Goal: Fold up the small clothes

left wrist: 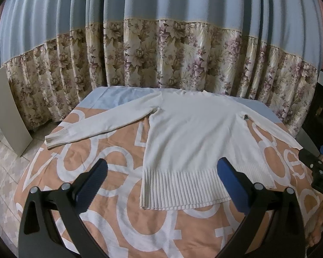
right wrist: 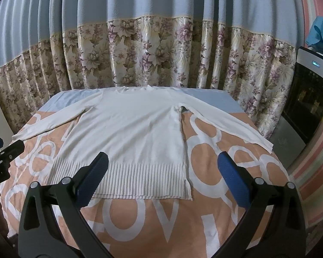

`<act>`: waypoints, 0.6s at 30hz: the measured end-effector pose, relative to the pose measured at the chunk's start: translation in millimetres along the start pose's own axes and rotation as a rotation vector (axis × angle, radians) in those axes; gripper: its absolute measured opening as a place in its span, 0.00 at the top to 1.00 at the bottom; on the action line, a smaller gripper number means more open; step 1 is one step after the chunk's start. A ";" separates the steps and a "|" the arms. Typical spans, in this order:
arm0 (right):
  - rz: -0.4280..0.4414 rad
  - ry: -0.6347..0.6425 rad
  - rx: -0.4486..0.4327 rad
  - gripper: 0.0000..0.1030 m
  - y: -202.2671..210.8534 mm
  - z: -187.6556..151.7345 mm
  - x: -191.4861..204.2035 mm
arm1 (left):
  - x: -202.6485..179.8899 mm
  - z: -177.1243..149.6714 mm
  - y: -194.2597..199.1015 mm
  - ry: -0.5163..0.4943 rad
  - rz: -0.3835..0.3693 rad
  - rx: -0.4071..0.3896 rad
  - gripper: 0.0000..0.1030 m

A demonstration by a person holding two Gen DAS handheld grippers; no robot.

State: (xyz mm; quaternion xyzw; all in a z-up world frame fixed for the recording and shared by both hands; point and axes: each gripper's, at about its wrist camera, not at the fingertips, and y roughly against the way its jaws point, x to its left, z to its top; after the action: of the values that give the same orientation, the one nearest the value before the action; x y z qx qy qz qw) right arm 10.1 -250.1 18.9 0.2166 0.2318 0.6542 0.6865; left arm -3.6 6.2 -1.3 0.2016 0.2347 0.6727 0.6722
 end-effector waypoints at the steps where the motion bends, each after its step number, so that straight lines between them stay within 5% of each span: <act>1: -0.001 -0.001 -0.001 0.03 0.2 0.8 -0.9 | -0.2 0.1 0.1 -0.001 0.001 0.000 0.02; 18: 0.000 0.002 -0.002 0.03 1.2 -1.8 -0.8 | -0.1 -1.5 -0.6 -0.002 0.003 0.001 0.02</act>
State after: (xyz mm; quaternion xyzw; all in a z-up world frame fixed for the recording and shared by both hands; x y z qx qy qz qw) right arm 8.0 -250.9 18.3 0.2154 0.2320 0.6548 0.6864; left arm -4.0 6.0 -2.9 0.2027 0.2340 0.6733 0.6714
